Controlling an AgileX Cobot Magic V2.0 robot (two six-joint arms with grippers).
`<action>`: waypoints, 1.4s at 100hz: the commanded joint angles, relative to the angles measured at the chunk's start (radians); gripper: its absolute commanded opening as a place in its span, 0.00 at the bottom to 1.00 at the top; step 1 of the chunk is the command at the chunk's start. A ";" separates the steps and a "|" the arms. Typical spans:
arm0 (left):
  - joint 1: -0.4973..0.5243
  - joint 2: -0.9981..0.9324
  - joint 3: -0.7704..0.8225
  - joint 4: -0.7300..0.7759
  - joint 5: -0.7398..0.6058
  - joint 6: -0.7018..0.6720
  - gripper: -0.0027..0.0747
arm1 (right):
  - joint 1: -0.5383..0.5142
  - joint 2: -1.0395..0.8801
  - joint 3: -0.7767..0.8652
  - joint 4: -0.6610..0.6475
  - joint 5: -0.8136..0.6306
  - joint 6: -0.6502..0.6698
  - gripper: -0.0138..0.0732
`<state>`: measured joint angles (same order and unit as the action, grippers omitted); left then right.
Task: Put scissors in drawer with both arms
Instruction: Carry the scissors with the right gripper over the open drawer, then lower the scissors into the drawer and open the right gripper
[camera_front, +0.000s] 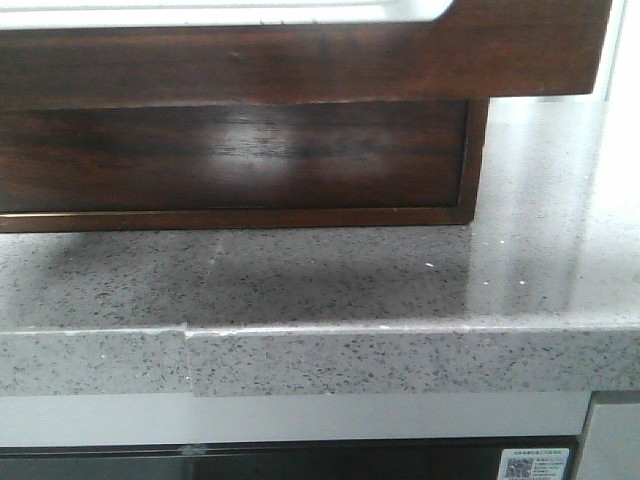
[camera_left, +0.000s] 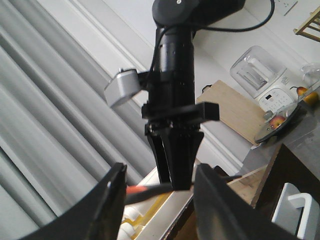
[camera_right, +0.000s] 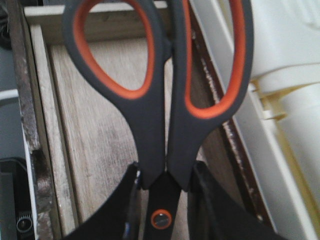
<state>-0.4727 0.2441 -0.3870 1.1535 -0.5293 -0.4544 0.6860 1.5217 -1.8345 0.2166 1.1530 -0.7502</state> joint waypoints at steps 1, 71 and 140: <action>-0.009 0.012 -0.031 -0.050 -0.007 -0.012 0.41 | 0.022 0.006 -0.026 -0.054 -0.035 -0.012 0.09; -0.009 0.012 -0.031 -0.050 -0.007 -0.012 0.41 | 0.040 0.156 -0.026 -0.145 -0.001 -0.012 0.09; -0.009 0.012 -0.031 -0.050 -0.007 -0.012 0.41 | 0.040 0.170 -0.026 -0.149 0.017 -0.012 0.41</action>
<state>-0.4727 0.2441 -0.3870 1.1535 -0.5293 -0.4544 0.7310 1.7353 -1.8345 0.0920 1.2163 -0.7547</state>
